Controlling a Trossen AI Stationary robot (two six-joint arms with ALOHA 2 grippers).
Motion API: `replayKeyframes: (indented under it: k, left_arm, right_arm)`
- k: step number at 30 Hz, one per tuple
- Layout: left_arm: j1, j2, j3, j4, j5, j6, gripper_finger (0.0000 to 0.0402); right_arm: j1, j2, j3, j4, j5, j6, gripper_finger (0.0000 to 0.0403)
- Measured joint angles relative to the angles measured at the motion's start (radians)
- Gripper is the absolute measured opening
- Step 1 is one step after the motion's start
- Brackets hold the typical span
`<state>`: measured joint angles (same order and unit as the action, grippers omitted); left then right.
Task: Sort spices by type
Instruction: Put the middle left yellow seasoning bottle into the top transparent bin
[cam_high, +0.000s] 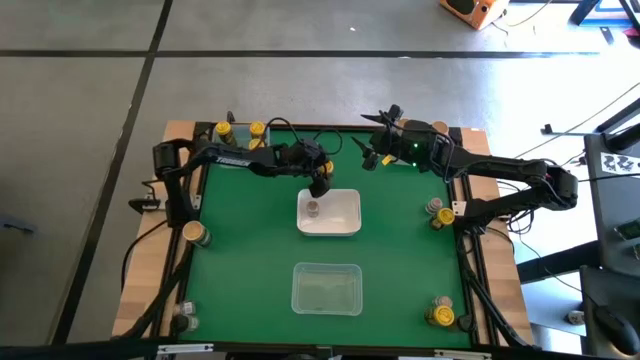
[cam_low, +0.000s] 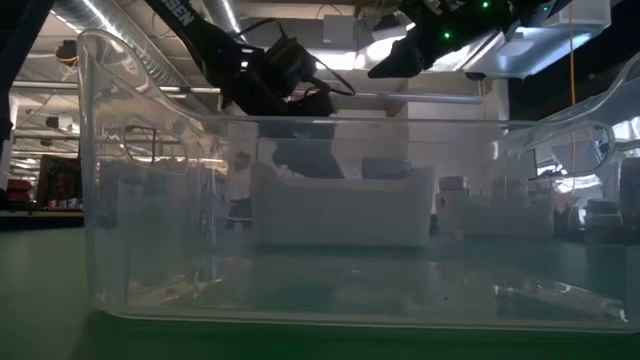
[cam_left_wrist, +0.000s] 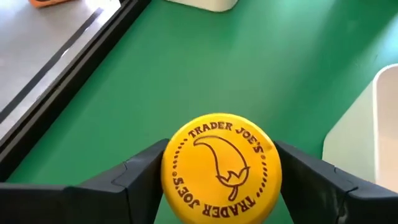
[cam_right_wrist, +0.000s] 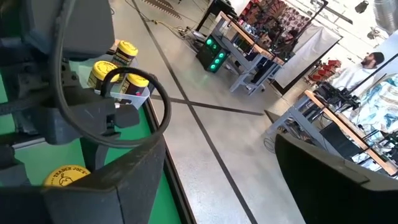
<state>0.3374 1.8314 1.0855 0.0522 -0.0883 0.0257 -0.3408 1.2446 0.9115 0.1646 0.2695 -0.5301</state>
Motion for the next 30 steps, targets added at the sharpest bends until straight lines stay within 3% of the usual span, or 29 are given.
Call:
replayKeyframes:
  k: [5,13,30]
  left_arm:
    - [0.000,-0.007,0.000,0.009,0.000,0.006,0.0223]
    - [-0.012,-0.042,-0.002,-0.043,-0.080,0.006,0.0221]
    - [-0.109,-0.477,-0.002,-0.503,-0.459,-0.107,0.0224]
  right_arm:
    - [0.000,0.000,0.000,-0.002,0.000,0.000,0.0305]
    - [0.000,0.000,0.000,-0.015,0.000,0.000,0.0305]
    - [0.000,0.000,0.000,-0.030,0.000,0.001,0.0305]
